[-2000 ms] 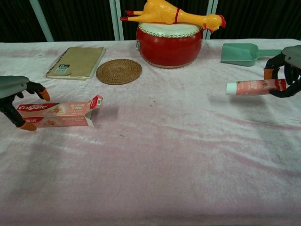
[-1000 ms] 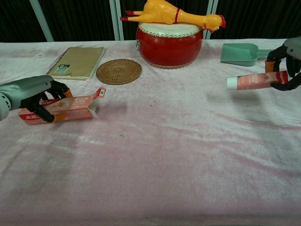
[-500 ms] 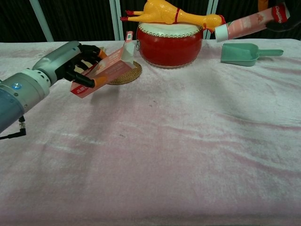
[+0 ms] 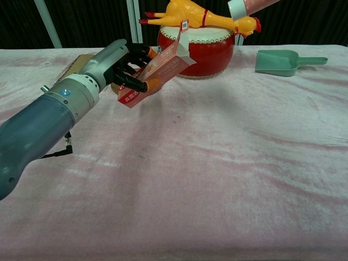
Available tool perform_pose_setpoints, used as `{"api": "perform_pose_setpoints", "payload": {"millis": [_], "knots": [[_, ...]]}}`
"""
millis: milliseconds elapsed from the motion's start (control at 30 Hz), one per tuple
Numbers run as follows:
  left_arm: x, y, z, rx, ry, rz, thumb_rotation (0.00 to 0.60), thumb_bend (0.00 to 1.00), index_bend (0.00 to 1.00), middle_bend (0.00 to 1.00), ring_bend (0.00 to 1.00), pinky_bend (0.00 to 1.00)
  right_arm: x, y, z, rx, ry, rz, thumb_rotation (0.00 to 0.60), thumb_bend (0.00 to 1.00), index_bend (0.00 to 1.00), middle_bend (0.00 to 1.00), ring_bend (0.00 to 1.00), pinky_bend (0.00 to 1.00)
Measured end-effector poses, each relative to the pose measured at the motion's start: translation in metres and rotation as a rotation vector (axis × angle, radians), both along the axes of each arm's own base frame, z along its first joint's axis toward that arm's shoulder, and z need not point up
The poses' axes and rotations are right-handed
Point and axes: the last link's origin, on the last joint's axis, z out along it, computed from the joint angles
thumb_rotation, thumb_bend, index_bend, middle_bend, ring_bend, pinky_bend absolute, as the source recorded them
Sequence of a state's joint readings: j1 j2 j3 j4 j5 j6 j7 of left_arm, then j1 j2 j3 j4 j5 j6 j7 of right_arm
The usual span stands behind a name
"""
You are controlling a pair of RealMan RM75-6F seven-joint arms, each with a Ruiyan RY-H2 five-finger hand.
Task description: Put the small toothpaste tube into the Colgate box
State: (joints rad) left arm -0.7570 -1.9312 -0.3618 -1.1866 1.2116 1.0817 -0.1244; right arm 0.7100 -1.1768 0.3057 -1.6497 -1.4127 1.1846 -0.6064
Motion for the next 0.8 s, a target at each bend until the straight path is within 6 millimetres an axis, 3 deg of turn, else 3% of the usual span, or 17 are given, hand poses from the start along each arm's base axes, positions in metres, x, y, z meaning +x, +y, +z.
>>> {"api": "perform_pose_setpoints", "payload": {"millis": [800], "knots": [[0.013,-0.003,-0.006,-0.004,-0.107,0.017,0.600,0.42,0.40,0.33,0.24,0.33,0.022,0.006,-0.016,-0.004,0.108,0.090,0.600,0.39,0.65,0.60,0.56,0.52]]}}
